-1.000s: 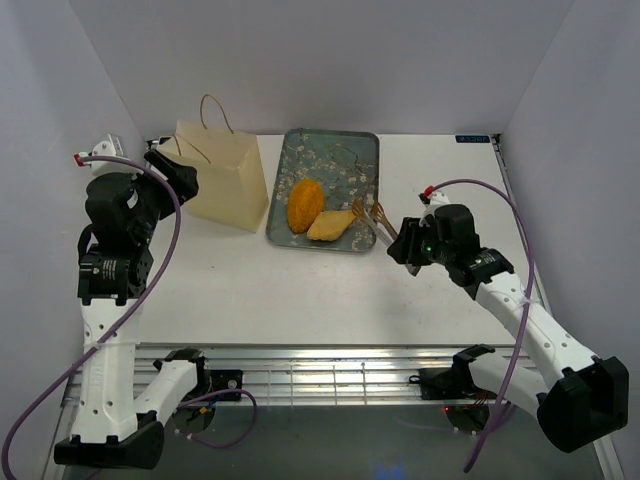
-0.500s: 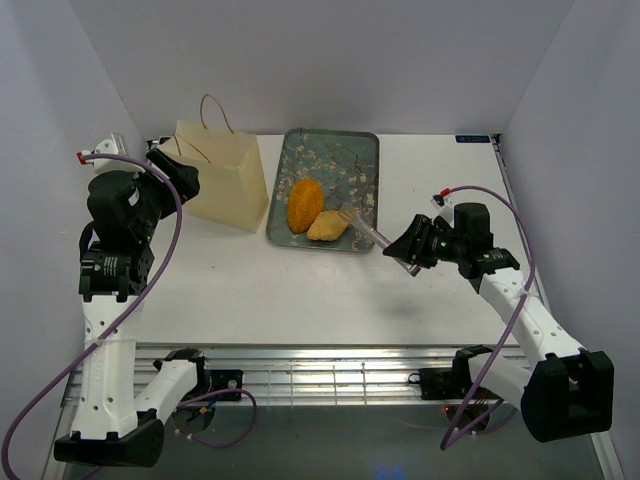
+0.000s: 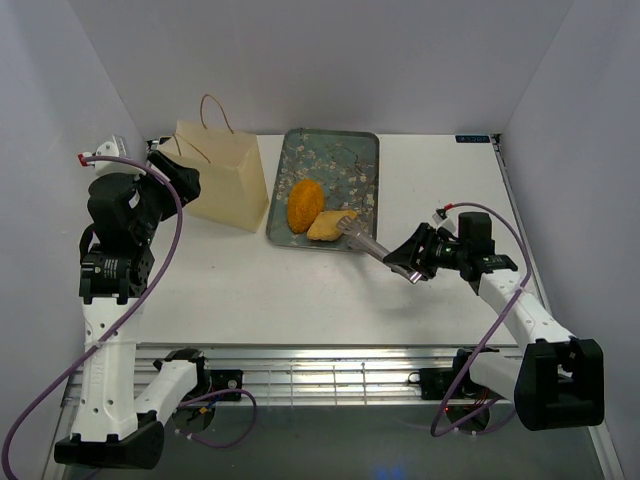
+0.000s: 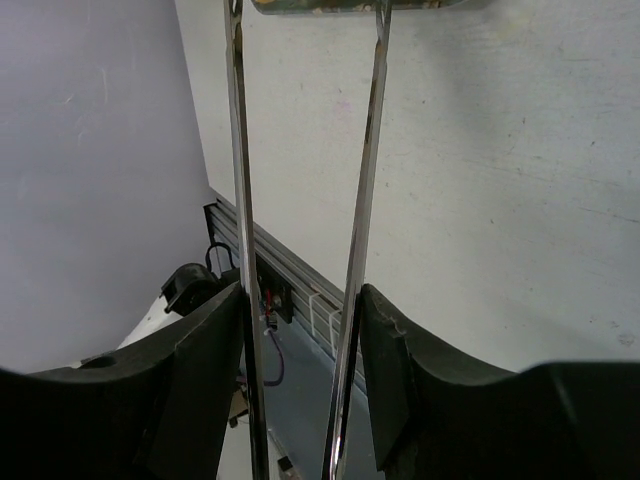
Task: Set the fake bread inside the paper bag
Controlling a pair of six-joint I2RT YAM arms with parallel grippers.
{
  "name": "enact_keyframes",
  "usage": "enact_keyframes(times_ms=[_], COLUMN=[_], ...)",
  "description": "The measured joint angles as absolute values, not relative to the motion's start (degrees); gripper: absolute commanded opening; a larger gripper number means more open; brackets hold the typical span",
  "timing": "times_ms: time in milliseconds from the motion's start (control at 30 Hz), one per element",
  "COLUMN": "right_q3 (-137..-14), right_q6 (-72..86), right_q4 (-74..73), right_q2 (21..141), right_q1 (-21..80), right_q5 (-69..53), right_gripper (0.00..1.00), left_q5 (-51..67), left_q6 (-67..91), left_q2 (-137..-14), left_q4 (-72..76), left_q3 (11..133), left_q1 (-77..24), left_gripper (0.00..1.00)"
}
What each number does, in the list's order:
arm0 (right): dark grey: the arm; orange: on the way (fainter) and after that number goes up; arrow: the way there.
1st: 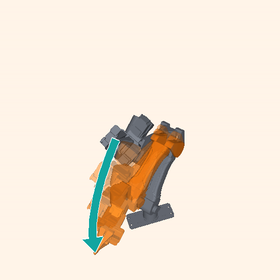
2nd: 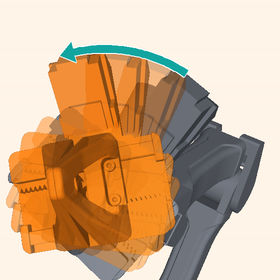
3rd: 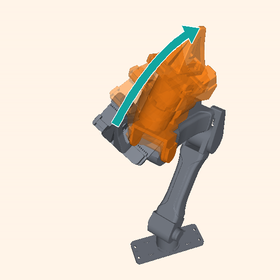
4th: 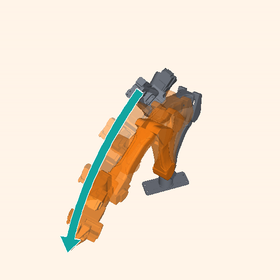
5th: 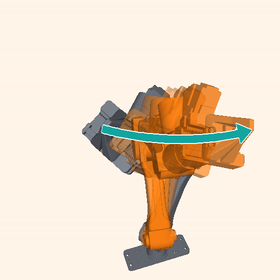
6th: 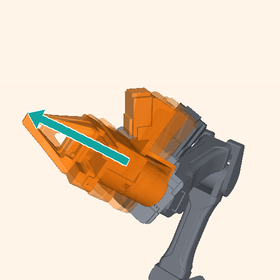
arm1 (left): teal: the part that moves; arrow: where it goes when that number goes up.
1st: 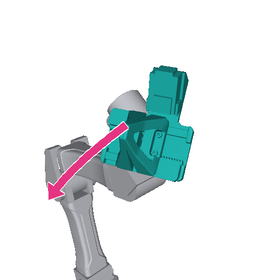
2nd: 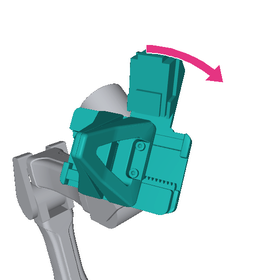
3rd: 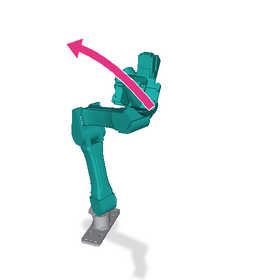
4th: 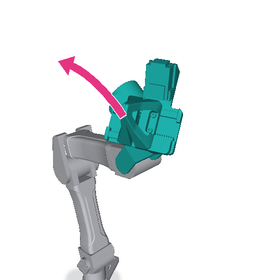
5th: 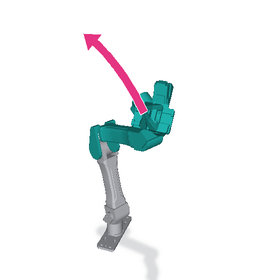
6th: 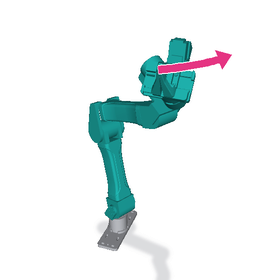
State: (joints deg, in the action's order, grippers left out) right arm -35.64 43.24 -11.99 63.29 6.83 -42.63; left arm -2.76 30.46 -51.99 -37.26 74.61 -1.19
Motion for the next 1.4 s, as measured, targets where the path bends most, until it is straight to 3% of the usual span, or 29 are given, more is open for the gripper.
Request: enact_keyframes(times_ms=[600, 1400], right_q3=[-30.59, -31.46], right_q6=[53.19, 56.23], right_q4=[4.27, 11.90], right_q2=[70.89, 79.81], right_q1=[6.70, 6.70], right_q5=[-48.45, -49.04], right_gripper=[0.53, 0.49], left_q5=[-2.70, -2.76], left_q6=[30.50, 30.48], left_q2=[-51.96, -51.99], left_q4=[-37.26, -37.26], left_q3=[74.30, 74.17], left_q1=[-1.19, -1.19], left_gripper=[0.89, 0.89])
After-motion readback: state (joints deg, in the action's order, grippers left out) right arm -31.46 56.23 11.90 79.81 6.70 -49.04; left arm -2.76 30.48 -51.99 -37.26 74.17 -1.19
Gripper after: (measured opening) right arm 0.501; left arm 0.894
